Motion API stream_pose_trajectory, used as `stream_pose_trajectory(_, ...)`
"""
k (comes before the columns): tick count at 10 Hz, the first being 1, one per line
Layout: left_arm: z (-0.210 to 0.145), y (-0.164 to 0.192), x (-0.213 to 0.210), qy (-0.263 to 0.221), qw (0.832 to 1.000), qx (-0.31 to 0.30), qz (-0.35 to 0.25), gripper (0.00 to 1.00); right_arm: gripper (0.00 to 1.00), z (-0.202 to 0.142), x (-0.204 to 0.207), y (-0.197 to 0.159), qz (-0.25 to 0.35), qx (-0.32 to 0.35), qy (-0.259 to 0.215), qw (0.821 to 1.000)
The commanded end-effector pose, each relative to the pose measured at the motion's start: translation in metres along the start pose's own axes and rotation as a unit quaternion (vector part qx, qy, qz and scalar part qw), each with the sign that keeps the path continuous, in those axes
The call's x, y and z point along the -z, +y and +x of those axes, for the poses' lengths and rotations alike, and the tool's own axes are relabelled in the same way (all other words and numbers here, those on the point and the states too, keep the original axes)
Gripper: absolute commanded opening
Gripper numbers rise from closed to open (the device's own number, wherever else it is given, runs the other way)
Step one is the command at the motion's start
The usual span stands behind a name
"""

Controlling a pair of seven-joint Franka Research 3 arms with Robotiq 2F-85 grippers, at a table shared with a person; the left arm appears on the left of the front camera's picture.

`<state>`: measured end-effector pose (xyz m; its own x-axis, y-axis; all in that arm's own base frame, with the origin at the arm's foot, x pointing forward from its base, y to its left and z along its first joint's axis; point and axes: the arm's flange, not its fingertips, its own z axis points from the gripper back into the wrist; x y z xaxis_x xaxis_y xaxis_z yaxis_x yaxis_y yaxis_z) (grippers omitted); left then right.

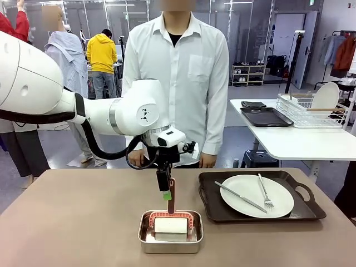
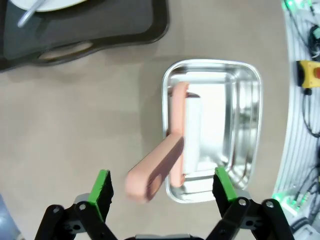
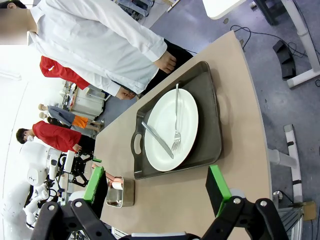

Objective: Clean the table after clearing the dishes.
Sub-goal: When the right (or left) Handle tray is removed, use the right hand (or left hand) to clean the right (or left) side of the table with the Lint Roller.

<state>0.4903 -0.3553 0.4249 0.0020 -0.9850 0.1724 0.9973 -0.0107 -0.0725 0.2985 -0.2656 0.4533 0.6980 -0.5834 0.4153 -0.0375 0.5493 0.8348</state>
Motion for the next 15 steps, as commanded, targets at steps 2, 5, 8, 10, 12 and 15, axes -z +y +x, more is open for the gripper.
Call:
stream_pose_trajectory(2,-0.056,0.035,-0.071,0.03,0.997,-0.075,0.007,1.0,1.0,-0.002,-0.001,0.0,0.008,-0.01,-0.006,1.0)
stream_pose_trajectory(5,-0.193,0.026,-0.137,-0.007,0.971,-0.224,0.082,1.0,1.0,-0.002,-0.001,0.0,0.008,-0.01,-0.006,1.0)
stream_pose_trajectory(8,-0.349,-0.014,-0.164,-0.048,0.903,-0.412,0.11,1.0,1.0,-0.002,-0.001,0.0,0.008,-0.01,-0.006,1.0)
stream_pose_trajectory(10,-0.415,-0.035,-0.171,-0.144,0.866,-0.469,0.102,1.0,1.0,-0.002,-0.001,0.0,0.008,-0.01,-0.006,1.0)
stream_pose_trajectory(12,-0.48,-0.066,-0.17,-0.154,0.811,-0.55,0.127,1.0,1.0,-0.002,-0.001,0.0,0.008,-0.01,-0.006,1.0)
stream_pose_trajectory(15,-0.576,-0.134,-0.168,-0.39,0.709,-0.577,0.107,1.0,1.0,-0.002,-0.001,0.0,0.008,-0.01,-0.006,1.0)
